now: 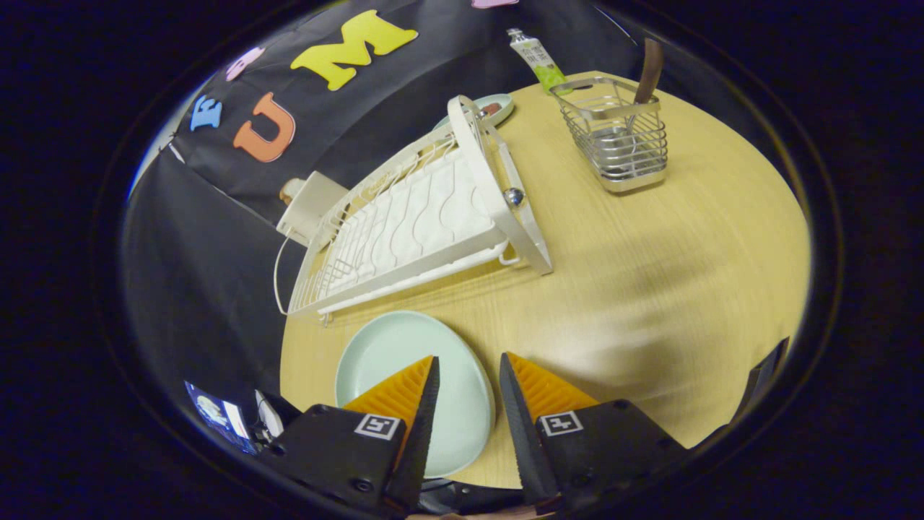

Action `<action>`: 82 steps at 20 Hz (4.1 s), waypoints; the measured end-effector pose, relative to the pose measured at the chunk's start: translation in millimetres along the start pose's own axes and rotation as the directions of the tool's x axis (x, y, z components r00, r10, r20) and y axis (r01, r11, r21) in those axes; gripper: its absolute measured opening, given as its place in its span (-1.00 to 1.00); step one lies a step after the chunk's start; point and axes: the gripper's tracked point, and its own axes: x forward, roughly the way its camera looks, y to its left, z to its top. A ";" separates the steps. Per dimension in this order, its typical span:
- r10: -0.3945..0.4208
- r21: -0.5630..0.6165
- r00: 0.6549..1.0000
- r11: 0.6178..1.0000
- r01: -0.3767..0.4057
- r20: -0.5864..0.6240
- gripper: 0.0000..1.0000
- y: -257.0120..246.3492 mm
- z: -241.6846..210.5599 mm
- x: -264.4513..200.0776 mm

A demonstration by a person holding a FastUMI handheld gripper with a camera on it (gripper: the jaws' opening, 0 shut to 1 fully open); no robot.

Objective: Take the plate from the dish rack, then take the spoon from the basket and place it into the plate.

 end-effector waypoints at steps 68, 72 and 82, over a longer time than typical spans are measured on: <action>0.146 -0.472 0.731 0.842 0.262 0.667 -0.72 116.3 100.4 -164.0; 0.204 -0.531 0.778 0.827 0.187 0.593 -0.72 139.0 57.8 -123.2; 0.191 -0.525 0.865 0.846 0.095 0.464 -0.72 137.7 -0.7 -34.7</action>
